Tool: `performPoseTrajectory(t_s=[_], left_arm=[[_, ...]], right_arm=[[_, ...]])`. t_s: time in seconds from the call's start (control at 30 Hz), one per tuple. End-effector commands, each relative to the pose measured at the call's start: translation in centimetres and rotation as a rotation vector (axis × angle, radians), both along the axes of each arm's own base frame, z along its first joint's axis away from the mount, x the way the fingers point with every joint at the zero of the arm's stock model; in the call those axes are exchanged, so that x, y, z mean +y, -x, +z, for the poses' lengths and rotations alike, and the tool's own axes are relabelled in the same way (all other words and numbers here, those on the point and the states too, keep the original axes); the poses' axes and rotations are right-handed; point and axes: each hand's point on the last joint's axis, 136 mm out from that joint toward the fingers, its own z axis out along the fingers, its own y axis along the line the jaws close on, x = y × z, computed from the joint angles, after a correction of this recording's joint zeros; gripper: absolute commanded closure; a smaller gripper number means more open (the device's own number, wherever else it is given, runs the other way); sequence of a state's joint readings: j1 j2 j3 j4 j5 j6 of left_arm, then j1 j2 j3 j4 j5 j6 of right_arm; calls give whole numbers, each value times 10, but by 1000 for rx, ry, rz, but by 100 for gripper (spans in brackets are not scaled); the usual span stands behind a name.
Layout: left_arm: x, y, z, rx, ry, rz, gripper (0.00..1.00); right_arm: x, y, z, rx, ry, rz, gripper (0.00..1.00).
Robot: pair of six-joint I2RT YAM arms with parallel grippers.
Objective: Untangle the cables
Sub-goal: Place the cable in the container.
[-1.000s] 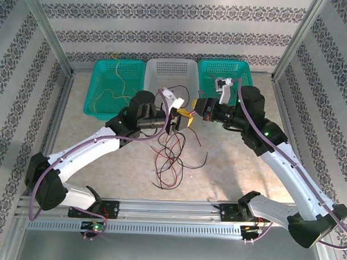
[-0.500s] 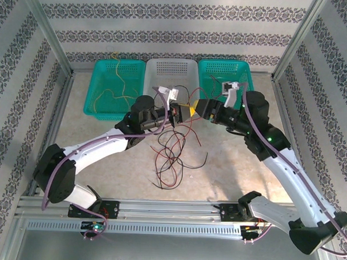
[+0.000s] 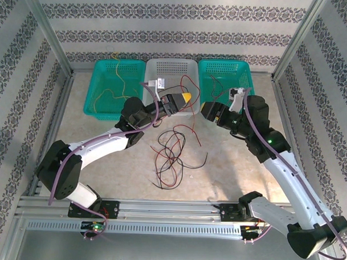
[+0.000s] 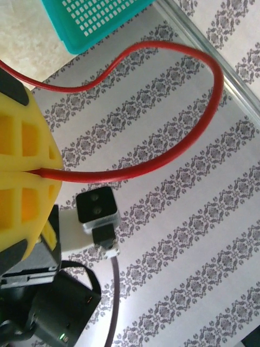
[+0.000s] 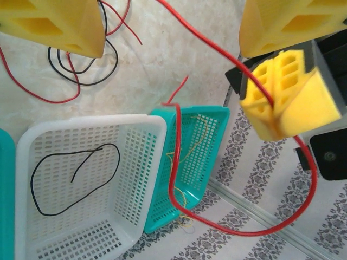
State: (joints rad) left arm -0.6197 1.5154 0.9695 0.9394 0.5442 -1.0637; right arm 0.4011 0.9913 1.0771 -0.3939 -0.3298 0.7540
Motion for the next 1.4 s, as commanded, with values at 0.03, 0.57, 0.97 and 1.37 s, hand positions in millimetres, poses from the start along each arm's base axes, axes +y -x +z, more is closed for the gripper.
performPoseTrajectory(t_s=[0.03,0.57,0.97,1.37], left_arm=[[2,13,18,-48,62,-66,100],[14,15,4,-22,21,-55,100],[72,14,-29,16,-225,205,0],[141,29,-114,243,-720,441,4]], right_arm=[[7,-18,12,-41,-13,9,32],[15,-55,28,-108,-17,9,100],[-71,-158,41,0,44,-248,100],[-149,-231,-65,284,160,-418,65]])
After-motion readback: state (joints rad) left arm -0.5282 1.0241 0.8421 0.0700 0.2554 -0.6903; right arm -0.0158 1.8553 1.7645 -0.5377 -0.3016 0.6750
